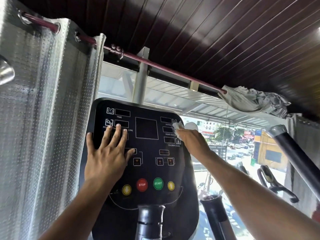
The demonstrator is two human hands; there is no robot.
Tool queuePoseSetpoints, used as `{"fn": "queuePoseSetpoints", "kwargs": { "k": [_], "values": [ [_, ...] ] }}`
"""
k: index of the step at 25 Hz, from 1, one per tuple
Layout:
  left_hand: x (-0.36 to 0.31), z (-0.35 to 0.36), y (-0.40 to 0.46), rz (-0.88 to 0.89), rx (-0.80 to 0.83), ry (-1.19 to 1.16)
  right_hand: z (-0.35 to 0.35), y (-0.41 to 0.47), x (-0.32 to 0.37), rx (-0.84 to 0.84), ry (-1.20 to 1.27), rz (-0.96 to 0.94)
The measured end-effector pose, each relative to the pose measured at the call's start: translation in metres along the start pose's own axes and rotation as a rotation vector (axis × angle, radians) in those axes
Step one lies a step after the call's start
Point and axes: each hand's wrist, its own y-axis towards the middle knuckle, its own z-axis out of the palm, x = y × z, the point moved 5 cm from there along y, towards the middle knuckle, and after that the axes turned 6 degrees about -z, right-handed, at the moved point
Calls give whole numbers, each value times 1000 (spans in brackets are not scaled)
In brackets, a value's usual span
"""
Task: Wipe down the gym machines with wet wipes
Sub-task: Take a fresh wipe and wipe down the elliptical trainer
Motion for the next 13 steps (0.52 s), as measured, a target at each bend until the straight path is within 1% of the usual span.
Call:
{"fn": "queuePoseSetpoints", "kwargs": {
  "k": [2,5,6,8,9,10,11,13],
  "values": [
    [0,2,0,-2,-18,8,2,31,0,43,-13,71],
    [-1,2,1,3,3,11,6,60,-6,31,-73,138],
    [-2,1,0,12,13,5,4,63,-6,47,-50,177],
    [0,-2,-1,3,9,-2,2,61,-1,87,-87,162],
    [1,-4,-1,-4,7,-23,1,60,2,100,-58,150],
    [2,-9,0,-17,17,-59,-3,58,6,122,-10,183],
    [1,-12,1,-18,46,-90,-8,60,7,86,-13,180],
    [5,-14,1,-6,76,-107,-16,72,8,-7,61,234]
  ]
}}
